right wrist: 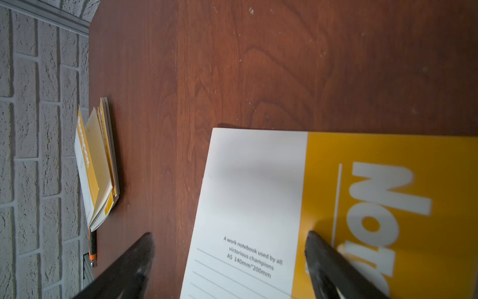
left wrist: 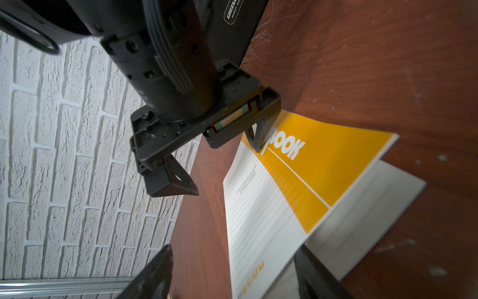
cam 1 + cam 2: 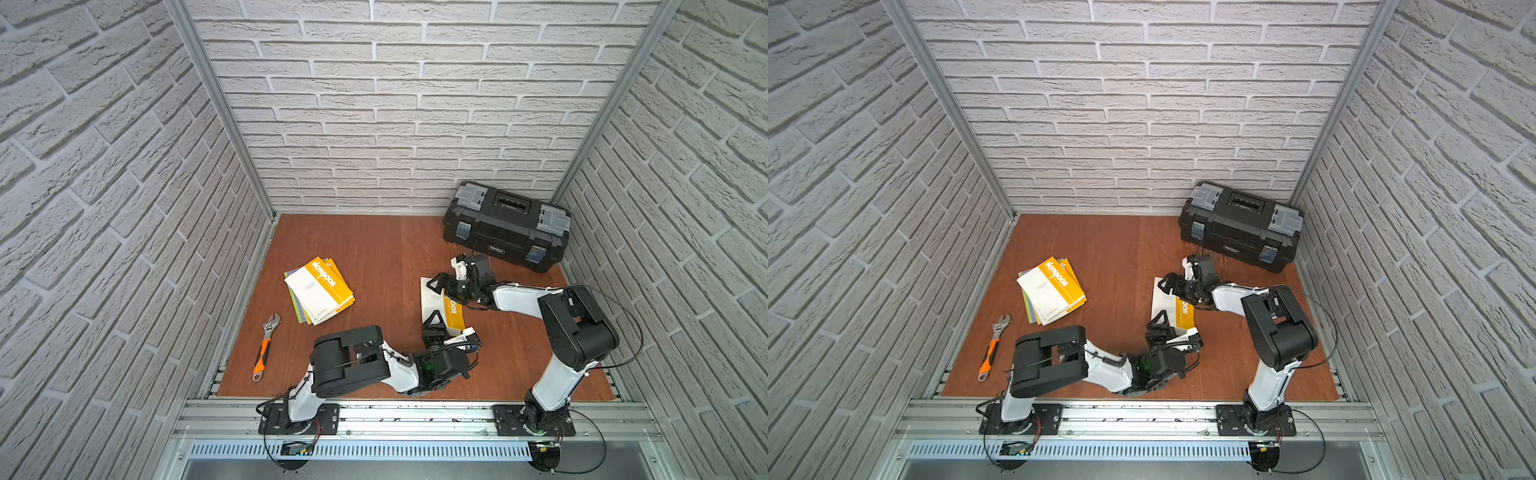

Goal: Close the notebook
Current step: Close the notebook at the center of the board.

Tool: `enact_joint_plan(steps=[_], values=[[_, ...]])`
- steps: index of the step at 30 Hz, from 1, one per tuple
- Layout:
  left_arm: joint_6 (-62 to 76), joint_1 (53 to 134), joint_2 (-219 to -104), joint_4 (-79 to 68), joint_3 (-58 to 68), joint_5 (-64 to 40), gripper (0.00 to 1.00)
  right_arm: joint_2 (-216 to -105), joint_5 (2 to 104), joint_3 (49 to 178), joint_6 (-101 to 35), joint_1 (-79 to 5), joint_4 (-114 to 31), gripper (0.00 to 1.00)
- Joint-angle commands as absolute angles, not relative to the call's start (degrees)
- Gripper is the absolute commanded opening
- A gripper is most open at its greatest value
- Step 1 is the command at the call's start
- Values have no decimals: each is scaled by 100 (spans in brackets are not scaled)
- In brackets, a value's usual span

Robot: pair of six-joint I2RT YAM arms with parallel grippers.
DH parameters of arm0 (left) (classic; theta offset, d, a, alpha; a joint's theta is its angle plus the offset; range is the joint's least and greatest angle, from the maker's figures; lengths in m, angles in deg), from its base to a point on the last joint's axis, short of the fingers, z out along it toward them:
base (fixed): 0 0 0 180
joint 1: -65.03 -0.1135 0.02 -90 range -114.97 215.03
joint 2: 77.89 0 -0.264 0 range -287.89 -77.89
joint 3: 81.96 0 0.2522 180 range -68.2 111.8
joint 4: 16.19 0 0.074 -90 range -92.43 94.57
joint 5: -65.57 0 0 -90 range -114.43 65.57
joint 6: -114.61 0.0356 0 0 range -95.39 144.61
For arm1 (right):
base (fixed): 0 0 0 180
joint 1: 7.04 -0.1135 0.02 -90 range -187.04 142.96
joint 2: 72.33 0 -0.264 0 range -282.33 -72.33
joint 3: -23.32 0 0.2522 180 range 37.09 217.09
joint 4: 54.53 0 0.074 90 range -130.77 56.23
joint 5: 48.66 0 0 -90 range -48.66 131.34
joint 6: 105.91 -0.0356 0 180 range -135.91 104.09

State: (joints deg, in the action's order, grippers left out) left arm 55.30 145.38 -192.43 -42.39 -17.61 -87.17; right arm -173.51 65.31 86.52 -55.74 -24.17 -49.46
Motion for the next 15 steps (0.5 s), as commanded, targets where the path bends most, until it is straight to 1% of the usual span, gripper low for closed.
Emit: enact_joint_plan(steps=[1,5,8,9,10,11,13,15], values=[[5370,14757,-18690,-4146,-1871,-9000,76,-17472,6481,8534,-5552,-2453,-5004,91],[5058,14989,-17958,-3681,-2097,-8837,79,-17454,6463,8543,-5529,-2449,-4982,91],[4245,14943,-16906,-2824,-2205,-8413,82,-17428,6471,8526,-5527,-2453,-4973,91],[3551,14747,-16457,-2072,-2129,-7943,82,-17419,6463,8512,-5524,-2446,-4975,91],[2780,14390,-16054,-1264,-2031,-7139,84,-17404,6450,8506,-5530,-2453,-4981,91],[2193,13985,-15724,-875,-2017,-6454,85,-17406,6454,8499,-5524,-2452,-4974,91],[1041,12895,-15138,-625,-2225,-4687,86,-17408,6460,8490,-5523,-2452,-4982,91],[107,11999,-14773,-701,-2497,-3677,86,-17402,6473,8486,-5527,-2453,-4980,91]])
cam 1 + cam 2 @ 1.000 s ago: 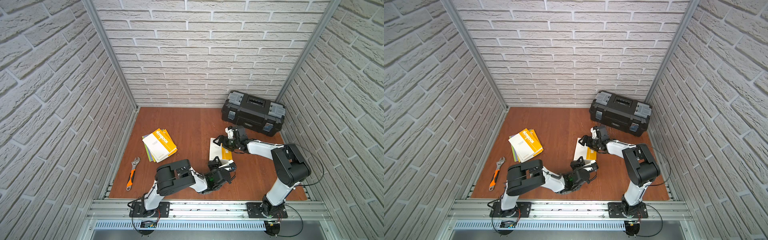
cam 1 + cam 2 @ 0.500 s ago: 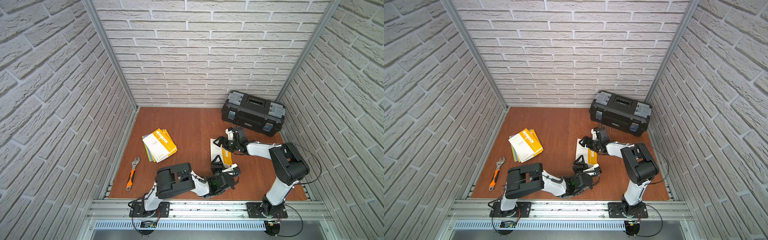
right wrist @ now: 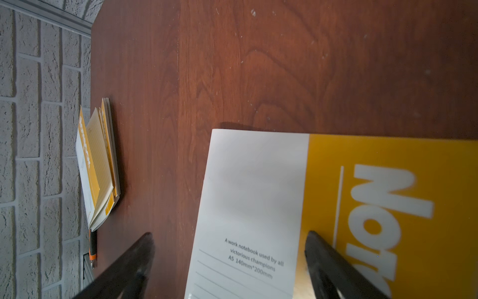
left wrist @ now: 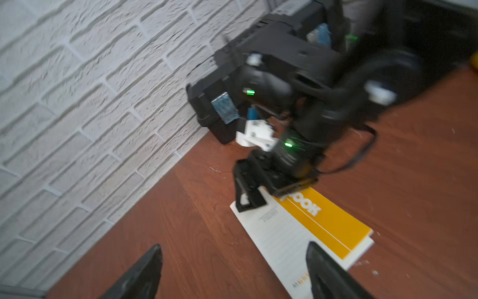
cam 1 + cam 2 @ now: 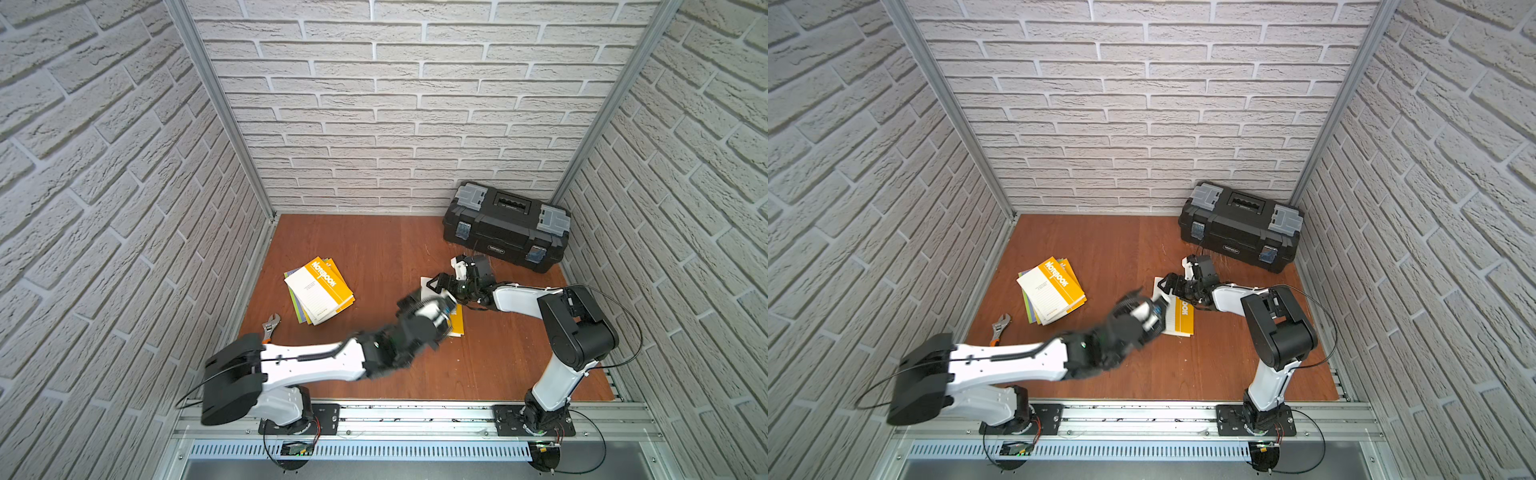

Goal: Close the notebook
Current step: Close the notebook at the center of the board.

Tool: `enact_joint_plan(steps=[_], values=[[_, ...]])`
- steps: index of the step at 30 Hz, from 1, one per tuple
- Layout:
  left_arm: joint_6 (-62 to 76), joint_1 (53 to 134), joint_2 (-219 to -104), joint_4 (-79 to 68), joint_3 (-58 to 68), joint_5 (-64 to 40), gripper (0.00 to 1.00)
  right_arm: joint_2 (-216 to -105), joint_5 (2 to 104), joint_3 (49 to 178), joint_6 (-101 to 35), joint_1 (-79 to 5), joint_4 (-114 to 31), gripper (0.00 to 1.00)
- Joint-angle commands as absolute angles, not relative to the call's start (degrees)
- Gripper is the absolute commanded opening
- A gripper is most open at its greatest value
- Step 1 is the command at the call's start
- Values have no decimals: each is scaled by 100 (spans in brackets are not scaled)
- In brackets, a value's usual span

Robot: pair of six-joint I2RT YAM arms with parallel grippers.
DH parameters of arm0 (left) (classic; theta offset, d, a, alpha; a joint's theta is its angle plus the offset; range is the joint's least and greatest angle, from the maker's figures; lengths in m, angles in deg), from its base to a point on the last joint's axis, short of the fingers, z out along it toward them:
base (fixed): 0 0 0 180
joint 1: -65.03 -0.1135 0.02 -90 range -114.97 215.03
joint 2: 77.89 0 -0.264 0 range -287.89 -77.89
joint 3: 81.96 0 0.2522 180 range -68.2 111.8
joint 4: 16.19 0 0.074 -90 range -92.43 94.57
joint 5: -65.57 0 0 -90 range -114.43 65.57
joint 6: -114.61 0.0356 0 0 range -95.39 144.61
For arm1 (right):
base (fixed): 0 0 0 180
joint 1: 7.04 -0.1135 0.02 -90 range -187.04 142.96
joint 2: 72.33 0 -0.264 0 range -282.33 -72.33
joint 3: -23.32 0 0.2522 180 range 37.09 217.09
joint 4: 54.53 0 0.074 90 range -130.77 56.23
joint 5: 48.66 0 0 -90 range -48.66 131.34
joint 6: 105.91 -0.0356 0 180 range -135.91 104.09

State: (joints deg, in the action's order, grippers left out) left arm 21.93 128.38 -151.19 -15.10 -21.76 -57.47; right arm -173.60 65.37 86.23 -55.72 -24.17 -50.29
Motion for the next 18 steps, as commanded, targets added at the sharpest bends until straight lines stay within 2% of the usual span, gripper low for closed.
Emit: enact_joint_plan(steps=[1,4,6,13,18], values=[[-349,11516,-14681,-615,-2546,-3215,86,-17385,6472,8472,-5527,-2453,-4978,91],[-1426,10435,-14803,-514,-2598,-1830,83,-17349,6463,8473,-5505,-2453,-4953,91],[-1961,10069,-15083,-696,-2608,-1098,80,-17331,6471,8489,-5508,-2451,-4943,91],[-3124,9908,-16361,-1023,-2337,-164,65,-17283,6472,8475,-5484,-2453,-4895,91],[-4077,9894,-16912,-2053,-2482,200,63,-17261,6481,8474,-5440,-2453,-4861,91]])
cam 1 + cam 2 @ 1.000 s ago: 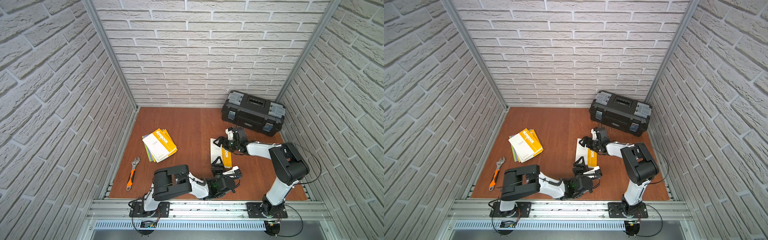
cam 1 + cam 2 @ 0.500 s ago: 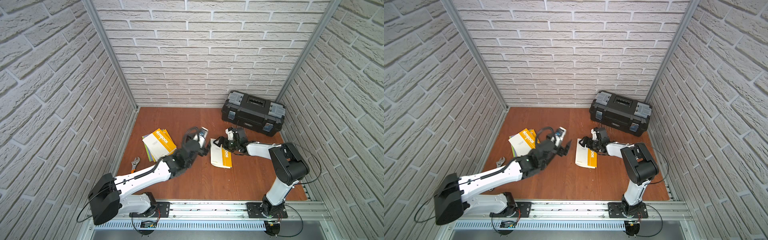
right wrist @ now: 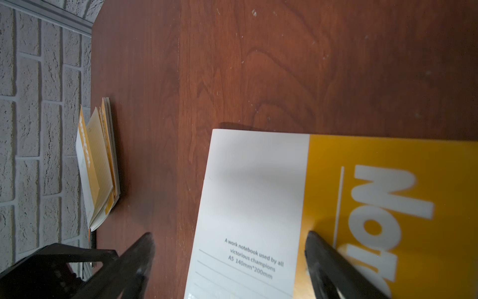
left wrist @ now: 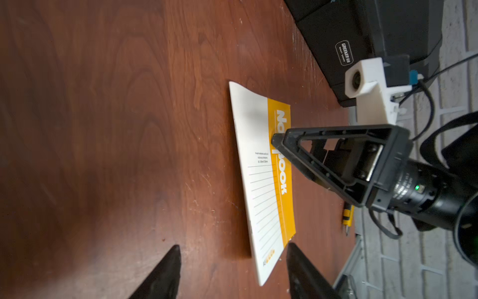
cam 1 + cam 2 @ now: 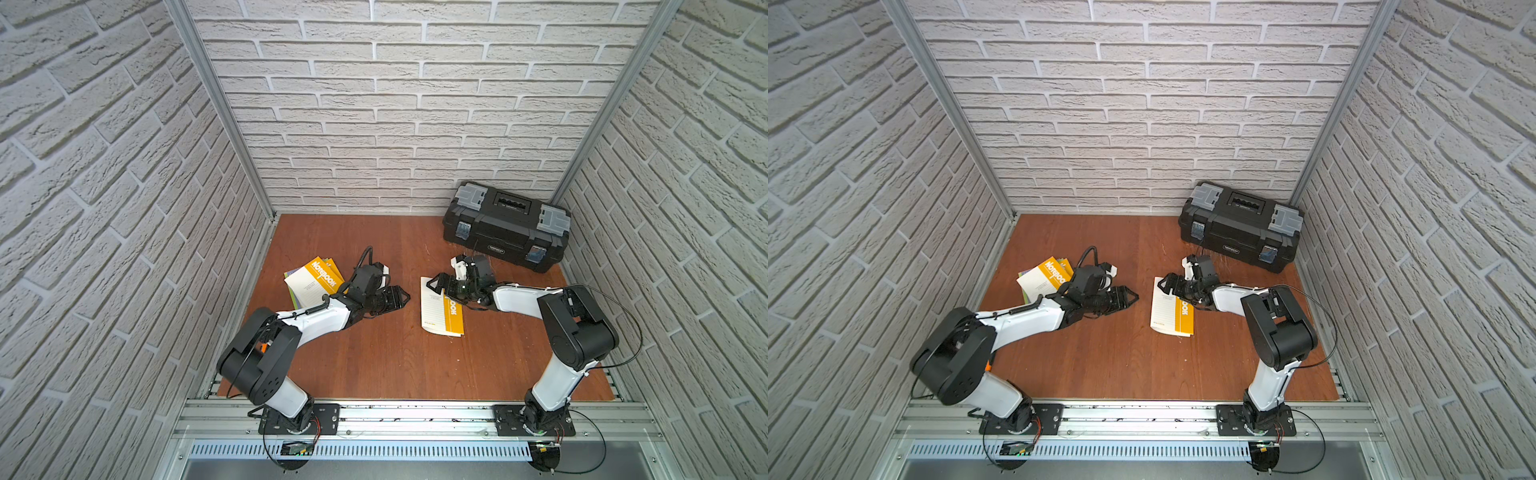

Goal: Close the notebook
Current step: Close the notebook at the center of the board, then pick up the notebook from the center of the board.

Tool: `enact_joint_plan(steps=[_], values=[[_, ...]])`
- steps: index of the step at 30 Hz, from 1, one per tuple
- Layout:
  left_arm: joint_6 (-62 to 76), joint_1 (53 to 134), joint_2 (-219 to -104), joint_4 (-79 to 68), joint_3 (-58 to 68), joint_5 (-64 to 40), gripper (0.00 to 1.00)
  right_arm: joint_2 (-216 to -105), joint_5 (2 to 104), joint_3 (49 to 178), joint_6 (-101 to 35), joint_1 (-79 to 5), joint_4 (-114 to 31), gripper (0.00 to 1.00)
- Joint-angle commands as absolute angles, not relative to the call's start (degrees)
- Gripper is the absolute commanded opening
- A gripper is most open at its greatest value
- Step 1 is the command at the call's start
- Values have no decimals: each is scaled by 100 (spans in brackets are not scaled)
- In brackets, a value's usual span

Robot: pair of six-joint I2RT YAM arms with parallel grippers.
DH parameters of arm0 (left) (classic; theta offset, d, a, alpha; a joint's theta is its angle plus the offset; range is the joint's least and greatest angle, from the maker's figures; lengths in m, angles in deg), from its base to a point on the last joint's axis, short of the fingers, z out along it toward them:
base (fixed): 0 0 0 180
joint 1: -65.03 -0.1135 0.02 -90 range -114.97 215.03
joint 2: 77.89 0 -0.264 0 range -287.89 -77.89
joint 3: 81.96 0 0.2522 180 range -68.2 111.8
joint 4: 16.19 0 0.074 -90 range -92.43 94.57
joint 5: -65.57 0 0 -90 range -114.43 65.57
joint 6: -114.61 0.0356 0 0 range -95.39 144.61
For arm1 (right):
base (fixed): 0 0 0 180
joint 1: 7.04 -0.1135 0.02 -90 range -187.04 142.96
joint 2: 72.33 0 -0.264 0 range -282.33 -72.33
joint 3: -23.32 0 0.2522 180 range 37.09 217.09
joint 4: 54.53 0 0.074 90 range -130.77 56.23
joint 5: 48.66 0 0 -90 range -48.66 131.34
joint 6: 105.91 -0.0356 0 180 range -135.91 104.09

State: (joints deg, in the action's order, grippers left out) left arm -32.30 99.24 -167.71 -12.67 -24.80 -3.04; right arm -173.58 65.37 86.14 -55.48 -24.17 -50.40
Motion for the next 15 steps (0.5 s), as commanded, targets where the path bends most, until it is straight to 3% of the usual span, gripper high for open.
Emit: enact_joint_plan(steps=[1,6,10,15], values=[[-4121,9904,-16959,-2014,-2449,156,63,-17276,6487,8477,-5442,-2453,-4867,91],[-4363,9911,-17453,-1928,-2282,283,64,-17322,6526,8501,-5458,-2452,-4911,91],[-4769,9989,-17845,-2772,-2366,400,56,-17331,6542,8494,-5467,-2452,-4938,91],[-4816,10101,-18135,-2886,-2134,408,53,-17362,6555,8498,-5437,-2445,-4929,91]])
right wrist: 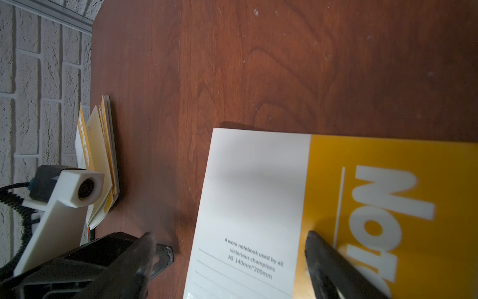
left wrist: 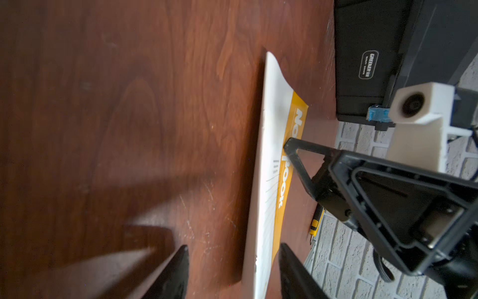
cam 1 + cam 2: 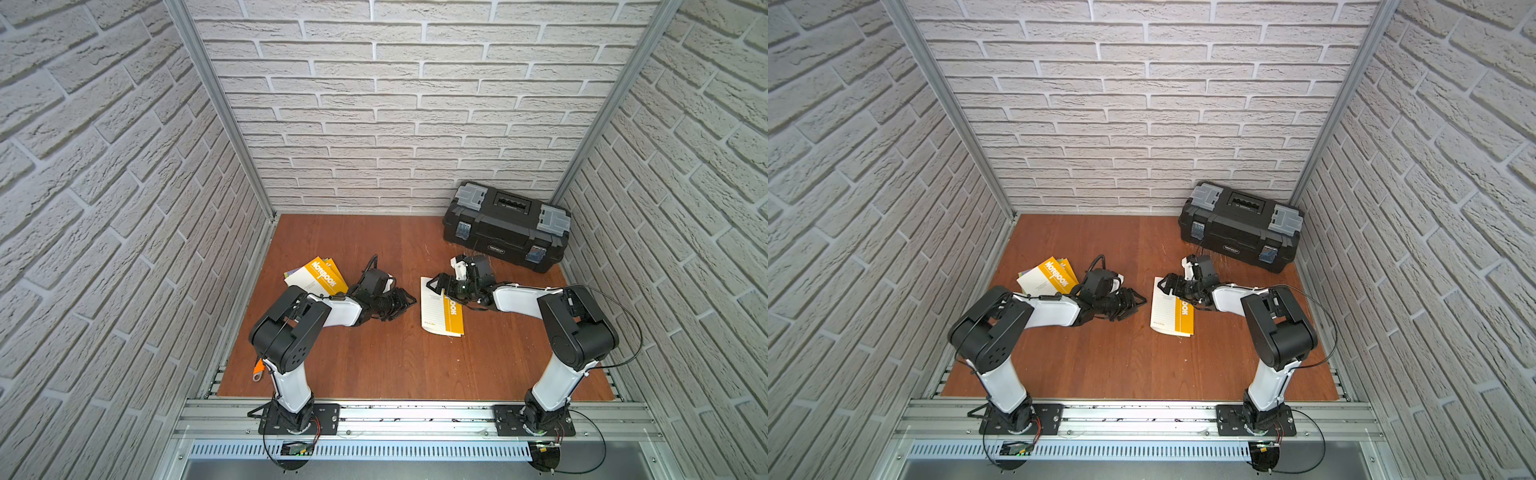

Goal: Close the notebook
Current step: Pick up the notebook from the center of the board.

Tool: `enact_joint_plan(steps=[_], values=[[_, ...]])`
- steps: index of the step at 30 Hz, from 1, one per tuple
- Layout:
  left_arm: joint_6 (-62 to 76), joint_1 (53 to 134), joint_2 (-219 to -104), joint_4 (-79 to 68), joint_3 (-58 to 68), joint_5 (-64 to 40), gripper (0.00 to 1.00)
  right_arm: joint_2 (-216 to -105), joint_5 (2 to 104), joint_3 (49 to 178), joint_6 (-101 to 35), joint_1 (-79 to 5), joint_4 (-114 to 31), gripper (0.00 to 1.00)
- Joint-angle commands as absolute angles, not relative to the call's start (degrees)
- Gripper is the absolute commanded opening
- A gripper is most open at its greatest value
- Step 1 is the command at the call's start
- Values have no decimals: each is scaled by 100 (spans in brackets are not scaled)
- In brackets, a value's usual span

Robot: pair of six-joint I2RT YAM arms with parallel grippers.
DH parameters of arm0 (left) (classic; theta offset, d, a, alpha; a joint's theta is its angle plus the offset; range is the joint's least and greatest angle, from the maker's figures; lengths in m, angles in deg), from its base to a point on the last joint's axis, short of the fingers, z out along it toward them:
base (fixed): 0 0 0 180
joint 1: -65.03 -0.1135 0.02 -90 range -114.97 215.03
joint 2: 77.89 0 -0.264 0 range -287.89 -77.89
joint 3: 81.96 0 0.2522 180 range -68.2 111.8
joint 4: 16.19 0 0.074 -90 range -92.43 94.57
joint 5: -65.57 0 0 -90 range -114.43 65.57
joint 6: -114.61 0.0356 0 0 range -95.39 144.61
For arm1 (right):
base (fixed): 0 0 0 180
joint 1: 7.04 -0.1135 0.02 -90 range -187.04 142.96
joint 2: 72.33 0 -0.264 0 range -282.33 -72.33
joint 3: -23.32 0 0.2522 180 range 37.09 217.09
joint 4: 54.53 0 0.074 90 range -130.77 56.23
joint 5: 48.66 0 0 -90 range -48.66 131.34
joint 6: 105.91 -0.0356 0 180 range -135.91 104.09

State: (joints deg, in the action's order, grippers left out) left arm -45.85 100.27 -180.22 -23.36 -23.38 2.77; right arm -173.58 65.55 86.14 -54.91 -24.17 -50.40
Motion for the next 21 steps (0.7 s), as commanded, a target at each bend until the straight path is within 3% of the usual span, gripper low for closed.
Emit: enact_joint_plan(steps=[1,10,21], values=[[-4837,10121,-18196,-2938,-2091,415,53,-17374,6567,8505,-5434,-2445,-4938,91],[-4899,10314,-18679,-2979,-1716,468,50,-17403,6597,8507,-5465,-2445,-4982,91],[-5019,10422,-18975,-3199,-1617,490,36,-17395,6604,8491,-5449,-2445,-4973,91]])
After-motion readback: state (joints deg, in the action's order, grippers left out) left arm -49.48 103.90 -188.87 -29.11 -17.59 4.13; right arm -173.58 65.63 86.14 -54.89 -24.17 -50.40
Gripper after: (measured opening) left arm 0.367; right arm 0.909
